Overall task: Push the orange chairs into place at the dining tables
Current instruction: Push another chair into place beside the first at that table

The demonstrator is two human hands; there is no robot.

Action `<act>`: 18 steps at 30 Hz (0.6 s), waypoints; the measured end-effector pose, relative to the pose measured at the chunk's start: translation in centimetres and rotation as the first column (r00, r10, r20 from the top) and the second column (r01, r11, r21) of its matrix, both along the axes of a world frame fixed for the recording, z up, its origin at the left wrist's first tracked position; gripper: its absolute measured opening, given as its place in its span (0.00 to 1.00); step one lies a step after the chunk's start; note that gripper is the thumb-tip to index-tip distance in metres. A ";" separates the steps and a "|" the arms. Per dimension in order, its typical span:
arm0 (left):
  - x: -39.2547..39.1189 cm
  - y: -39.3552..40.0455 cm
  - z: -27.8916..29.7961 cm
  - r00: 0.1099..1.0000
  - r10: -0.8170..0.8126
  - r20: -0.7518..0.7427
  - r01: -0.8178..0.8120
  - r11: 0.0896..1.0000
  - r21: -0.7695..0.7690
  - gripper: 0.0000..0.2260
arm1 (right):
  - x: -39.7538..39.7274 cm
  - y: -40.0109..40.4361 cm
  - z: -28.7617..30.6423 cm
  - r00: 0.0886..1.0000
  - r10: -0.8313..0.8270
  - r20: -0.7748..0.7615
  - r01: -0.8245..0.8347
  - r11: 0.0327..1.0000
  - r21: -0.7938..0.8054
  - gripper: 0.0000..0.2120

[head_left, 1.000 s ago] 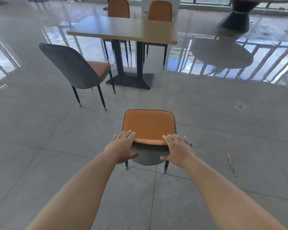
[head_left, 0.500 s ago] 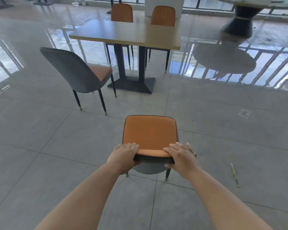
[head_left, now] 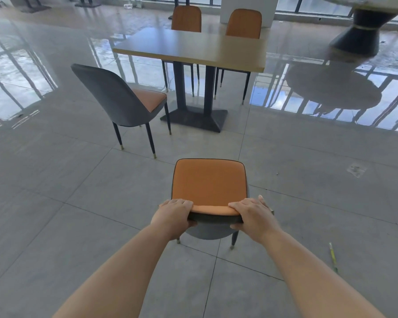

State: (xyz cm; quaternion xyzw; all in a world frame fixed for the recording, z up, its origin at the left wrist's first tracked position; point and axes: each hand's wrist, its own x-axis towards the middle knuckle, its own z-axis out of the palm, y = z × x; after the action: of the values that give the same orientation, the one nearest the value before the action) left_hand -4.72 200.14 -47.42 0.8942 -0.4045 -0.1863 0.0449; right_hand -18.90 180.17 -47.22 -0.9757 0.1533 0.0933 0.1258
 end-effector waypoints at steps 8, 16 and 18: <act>2.0 -2.4 -0.2 1.000 0.025 0.007 -0.025 1.000 -0.019 0.11 | 3.2 -2.8 0.0 0.999 0.035 -0.015 -0.035 0.999 -0.002 0.23; 6.9 -4.0 -0.6 1.000 0.005 0.021 -0.003 0.998 -0.058 0.11 | 8.2 -4.6 0.1 0.999 0.019 -0.037 -0.020 1.000 -0.009 0.23; 8.7 -4.5 -0.6 1.000 -0.004 0.030 0.006 0.997 -0.071 0.11 | 9.9 -5.0 0.1 0.999 0.003 -0.038 -0.003 1.000 -0.008 0.23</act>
State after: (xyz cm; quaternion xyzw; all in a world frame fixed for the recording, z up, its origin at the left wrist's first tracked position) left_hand 3.97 195.68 -48.04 0.8938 -0.4135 -0.1586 0.0699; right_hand -8.97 175.18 -47.14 -0.9745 0.1546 0.1116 0.1187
